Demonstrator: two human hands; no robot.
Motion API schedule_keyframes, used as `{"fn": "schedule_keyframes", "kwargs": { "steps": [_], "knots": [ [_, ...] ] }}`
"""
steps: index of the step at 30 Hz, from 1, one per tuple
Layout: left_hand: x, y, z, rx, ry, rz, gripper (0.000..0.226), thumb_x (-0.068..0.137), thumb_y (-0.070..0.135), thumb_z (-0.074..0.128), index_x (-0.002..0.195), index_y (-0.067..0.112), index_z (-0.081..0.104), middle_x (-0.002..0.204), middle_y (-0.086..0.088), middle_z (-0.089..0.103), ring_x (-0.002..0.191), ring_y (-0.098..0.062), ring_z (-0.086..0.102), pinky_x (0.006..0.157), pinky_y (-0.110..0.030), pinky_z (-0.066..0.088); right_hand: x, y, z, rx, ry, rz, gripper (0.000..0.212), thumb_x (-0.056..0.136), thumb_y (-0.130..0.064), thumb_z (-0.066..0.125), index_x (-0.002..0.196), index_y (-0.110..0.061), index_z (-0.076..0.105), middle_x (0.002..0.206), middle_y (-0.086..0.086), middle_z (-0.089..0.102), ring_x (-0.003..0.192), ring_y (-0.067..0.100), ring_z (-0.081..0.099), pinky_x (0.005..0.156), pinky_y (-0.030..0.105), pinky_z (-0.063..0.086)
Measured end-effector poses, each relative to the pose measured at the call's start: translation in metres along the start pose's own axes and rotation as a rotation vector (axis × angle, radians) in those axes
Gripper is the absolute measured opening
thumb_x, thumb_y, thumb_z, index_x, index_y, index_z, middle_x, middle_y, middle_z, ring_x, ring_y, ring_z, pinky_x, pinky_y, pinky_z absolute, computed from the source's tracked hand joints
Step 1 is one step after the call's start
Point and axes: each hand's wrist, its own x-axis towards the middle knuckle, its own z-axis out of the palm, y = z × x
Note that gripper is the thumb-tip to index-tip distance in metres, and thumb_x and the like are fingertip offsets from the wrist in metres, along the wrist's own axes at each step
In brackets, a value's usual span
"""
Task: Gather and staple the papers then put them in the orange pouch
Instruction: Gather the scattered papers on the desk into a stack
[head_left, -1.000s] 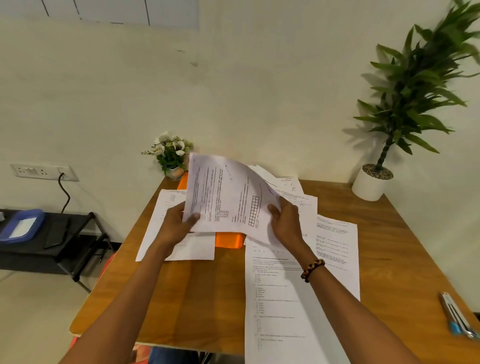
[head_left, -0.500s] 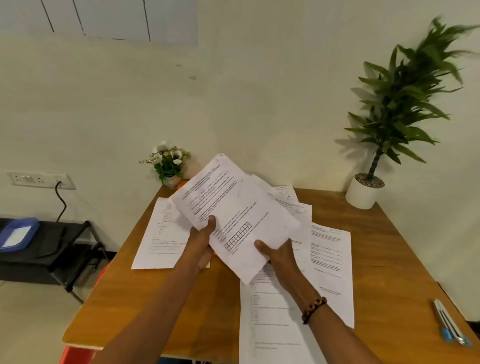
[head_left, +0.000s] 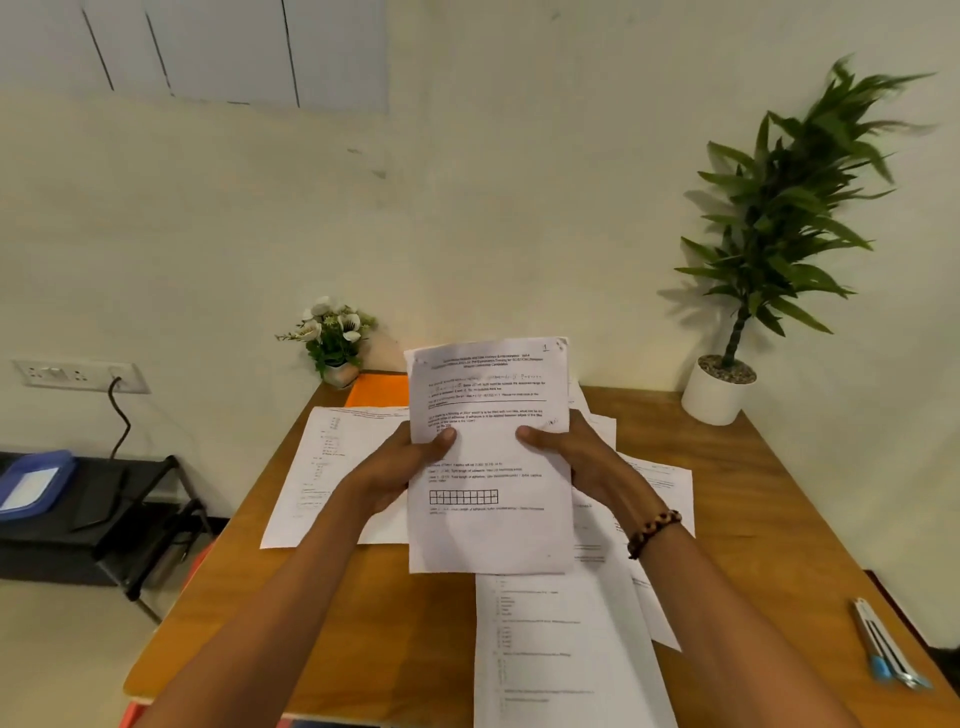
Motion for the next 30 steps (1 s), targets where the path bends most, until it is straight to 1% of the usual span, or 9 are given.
{"fn": "schedule_keyframes", "kwargs": {
  "steps": [4, 9, 13, 16, 19, 23, 25, 27, 30],
  "knots": [
    [0.001, 0.001, 0.008, -0.142, 0.056, 0.073, 0.038, 0.096, 0.022, 0.063, 0.133, 0.016, 0.057, 0.123, -0.014, 0.07, 0.111, -0.038, 0.069, 0.097, -0.065, 0.05, -0.002, 0.005, 0.016, -0.19, 0.22, -0.149, 0.037, 0.092, -0.014, 0.074, 0.128, -0.009, 0.065, 0.117, 0.004, 0.075, 0.106, 0.021, 0.073, 0.095, 0.048, 0.058],
    [-0.001, -0.005, 0.03, -0.386, 0.217, 0.182, 0.033, 0.099, 0.031, 0.06, 0.128, 0.016, 0.06, 0.124, -0.018, 0.069, 0.11, -0.042, 0.068, 0.094, -0.06, 0.053, -0.012, 0.019, 0.042, -0.127, 0.317, -0.194, 0.03, 0.093, -0.023, 0.073, 0.121, -0.016, 0.064, 0.11, 0.003, 0.076, 0.094, 0.021, 0.076, 0.078, 0.042, 0.064],
    [-0.01, -0.018, 0.047, -0.217, 0.342, 0.14, 0.036, 0.098, 0.047, 0.052, 0.118, 0.02, 0.062, 0.107, -0.01, 0.076, 0.092, -0.031, 0.075, 0.072, -0.042, 0.062, -0.016, 0.05, 0.053, -0.191, 0.338, -0.184, 0.039, 0.095, -0.036, 0.069, 0.129, -0.02, 0.057, 0.118, 0.0, 0.071, 0.106, 0.02, 0.072, 0.081, 0.038, 0.064],
    [-0.014, -0.028, 0.044, -0.137, 0.362, 0.078, 0.032, 0.096, 0.049, 0.054, 0.116, 0.025, 0.062, 0.101, -0.002, 0.078, 0.086, -0.023, 0.077, 0.066, -0.035, 0.061, -0.019, 0.061, 0.054, -0.23, 0.354, -0.156, 0.035, 0.097, -0.04, 0.065, 0.127, -0.029, 0.05, 0.118, -0.005, 0.066, 0.108, 0.016, 0.068, 0.083, 0.034, 0.062],
    [-0.015, -0.022, 0.036, -0.105, 0.382, 0.116, 0.028, 0.096, 0.046, 0.056, 0.111, 0.024, 0.065, 0.096, 0.0, 0.079, 0.087, -0.024, 0.076, 0.065, -0.033, 0.061, -0.017, 0.054, 0.051, -0.288, 0.383, -0.171, 0.03, 0.098, -0.037, 0.063, 0.124, -0.03, 0.049, 0.118, -0.003, 0.064, 0.107, 0.018, 0.065, 0.09, 0.041, 0.059],
    [-0.013, -0.002, 0.025, -0.067, 0.508, 0.311, 0.032, 0.097, 0.042, 0.056, 0.112, 0.015, 0.067, 0.1, 0.0, 0.078, 0.089, -0.024, 0.076, 0.067, -0.036, 0.063, -0.014, 0.039, 0.036, -0.345, 0.383, -0.201, 0.027, 0.098, -0.033, 0.065, 0.121, -0.024, 0.056, 0.118, 0.001, 0.069, 0.108, 0.023, 0.068, 0.092, 0.047, 0.058],
    [-0.01, 0.01, 0.017, -0.03, 0.493, 0.371, 0.039, 0.099, 0.047, 0.049, 0.122, 0.018, 0.064, 0.108, 0.001, 0.076, 0.097, -0.02, 0.074, 0.076, -0.037, 0.063, -0.017, 0.04, 0.026, -0.337, 0.343, -0.18, 0.034, 0.096, -0.033, 0.068, 0.125, -0.02, 0.058, 0.119, 0.0, 0.07, 0.108, 0.021, 0.068, 0.094, 0.049, 0.058],
    [-0.008, 0.021, 0.013, 0.029, 0.433, 0.364, 0.041, 0.102, 0.051, 0.041, 0.13, 0.027, 0.059, 0.115, 0.003, 0.073, 0.104, -0.016, 0.071, 0.081, -0.034, 0.062, -0.023, 0.042, 0.016, -0.348, 0.285, -0.13, 0.048, 0.091, -0.042, 0.071, 0.131, -0.02, 0.056, 0.123, -0.002, 0.07, 0.111, 0.019, 0.068, 0.096, 0.05, 0.057],
    [-0.002, 0.03, 0.015, 0.08, 0.389, 0.304, 0.032, 0.105, 0.047, 0.039, 0.125, 0.033, 0.059, 0.114, 0.007, 0.072, 0.105, -0.013, 0.07, 0.082, -0.031, 0.058, -0.035, 0.049, 0.005, -0.308, 0.179, -0.045, 0.064, 0.086, -0.049, 0.075, 0.138, -0.021, 0.05, 0.129, -0.004, 0.067, 0.115, 0.018, 0.067, 0.099, 0.049, 0.056]
  ]
}}
